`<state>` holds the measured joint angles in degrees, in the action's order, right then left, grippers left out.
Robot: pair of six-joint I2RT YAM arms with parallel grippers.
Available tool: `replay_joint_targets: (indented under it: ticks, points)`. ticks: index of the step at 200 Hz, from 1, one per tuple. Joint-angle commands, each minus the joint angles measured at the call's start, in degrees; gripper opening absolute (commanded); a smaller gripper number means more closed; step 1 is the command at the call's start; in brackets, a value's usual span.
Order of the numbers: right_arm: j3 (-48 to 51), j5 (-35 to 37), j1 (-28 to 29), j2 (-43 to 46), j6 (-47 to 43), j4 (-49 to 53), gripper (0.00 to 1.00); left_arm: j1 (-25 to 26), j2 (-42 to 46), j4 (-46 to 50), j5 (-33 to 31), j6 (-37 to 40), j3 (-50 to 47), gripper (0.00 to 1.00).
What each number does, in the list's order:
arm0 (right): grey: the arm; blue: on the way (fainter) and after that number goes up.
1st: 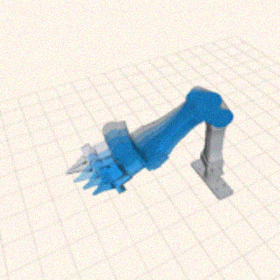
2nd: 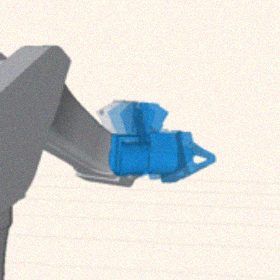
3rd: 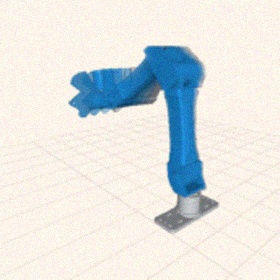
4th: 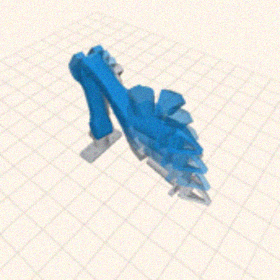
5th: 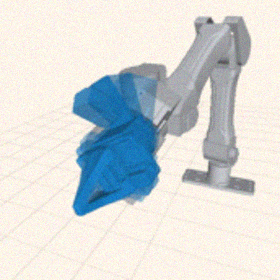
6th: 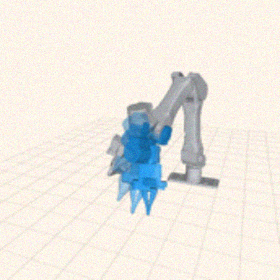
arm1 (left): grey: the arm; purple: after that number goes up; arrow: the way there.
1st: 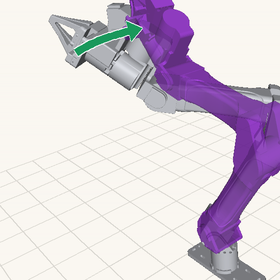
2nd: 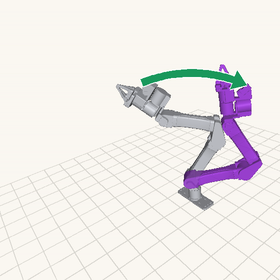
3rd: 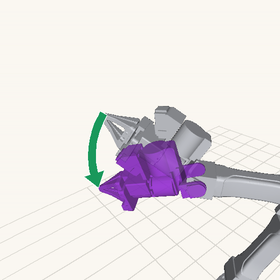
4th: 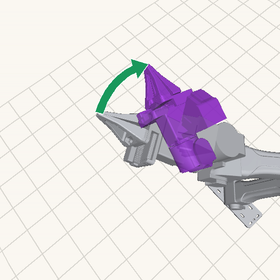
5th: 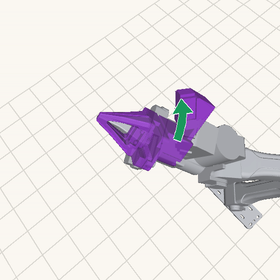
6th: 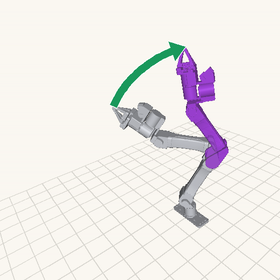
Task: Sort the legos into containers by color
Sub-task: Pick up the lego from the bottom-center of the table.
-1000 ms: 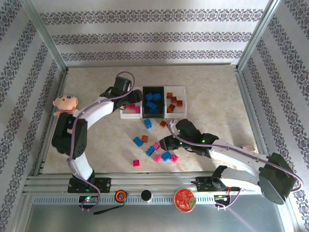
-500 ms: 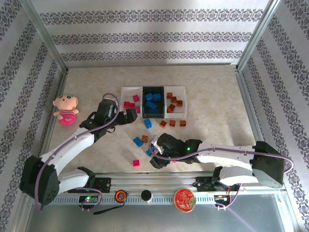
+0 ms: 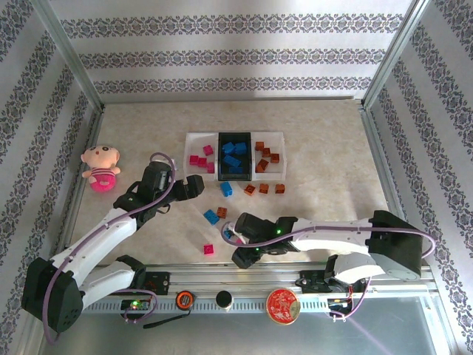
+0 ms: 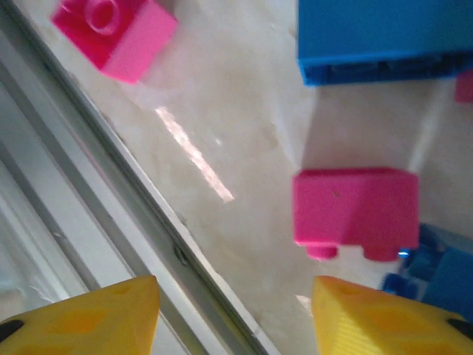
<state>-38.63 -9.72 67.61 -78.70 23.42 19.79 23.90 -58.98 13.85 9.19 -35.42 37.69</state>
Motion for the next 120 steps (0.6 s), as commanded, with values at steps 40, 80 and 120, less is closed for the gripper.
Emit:
replay_joint_targets:
  ticks: [40,80,120]
  points:
    - [-4.71,10.33,-2.28,-5.03,-3.20,5.96,0.65,0.03,1.68,3.20,-1.81,0.26,-0.11,0.93]
    - [-7.15,12.79,-1.64,-8.81,-4.64,7.89,0.65,0.08,1.52,2.79,-1.81,0.18,-0.41,0.93]
    - [-8.06,13.12,-1.22,-10.94,-5.87,5.52,0.63,0.08,0.46,2.50,-1.49,0.26,-0.21,0.93]
